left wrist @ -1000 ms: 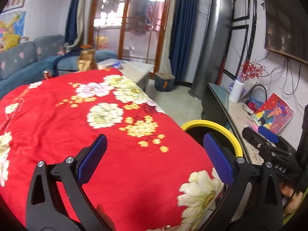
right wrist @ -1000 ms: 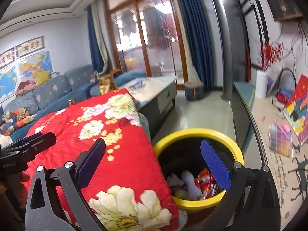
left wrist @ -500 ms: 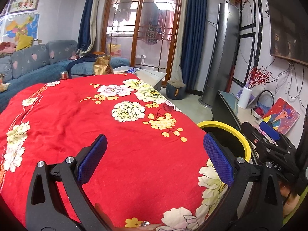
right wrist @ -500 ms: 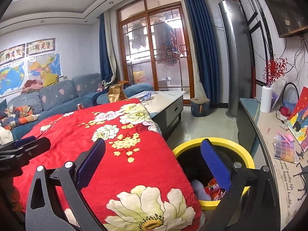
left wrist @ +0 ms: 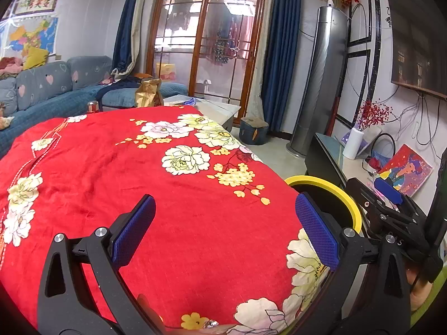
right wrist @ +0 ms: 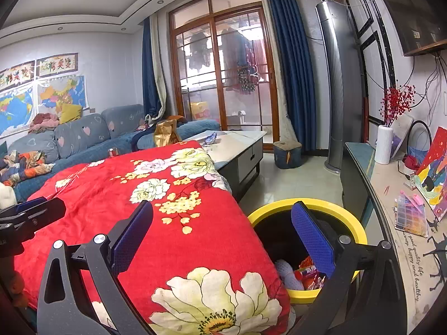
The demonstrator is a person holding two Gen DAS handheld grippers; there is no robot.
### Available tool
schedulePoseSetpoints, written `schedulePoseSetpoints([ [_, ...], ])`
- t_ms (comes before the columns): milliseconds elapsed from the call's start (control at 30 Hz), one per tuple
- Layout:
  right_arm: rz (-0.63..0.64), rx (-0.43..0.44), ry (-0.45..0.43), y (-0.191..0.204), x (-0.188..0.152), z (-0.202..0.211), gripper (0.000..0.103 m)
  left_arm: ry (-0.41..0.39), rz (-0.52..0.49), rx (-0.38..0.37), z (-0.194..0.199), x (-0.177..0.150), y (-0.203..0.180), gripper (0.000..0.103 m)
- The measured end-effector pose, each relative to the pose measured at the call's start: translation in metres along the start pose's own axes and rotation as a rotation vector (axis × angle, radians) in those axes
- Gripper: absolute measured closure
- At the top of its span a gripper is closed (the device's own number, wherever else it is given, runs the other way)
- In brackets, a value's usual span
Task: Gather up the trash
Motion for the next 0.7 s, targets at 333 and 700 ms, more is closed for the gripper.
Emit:
schedulePoseSetpoints([
  [333,0.002,0.0,0.003,0.0014,-0.0013,0.0,0.007,0.002,0.0,-0.001,0.001,-0.0006,-0.0009,0.011],
  [700,0.002,-0.001,0.0,0.0021,-0.0022,0.0002,0.007,0.0,-0.003,-0.004,0.0003,-0.0007,-0.0005,0.011],
])
Point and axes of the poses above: each gripper's, at about its wrist camera, not at the fingertips, and z roughly against the way its jaws point, y to its left, x to its top, the point moved 2 cm from there along -z, roughly the way its jaws point, and after that the axes turned 15 degrees about -y, right-handed, at the moved point
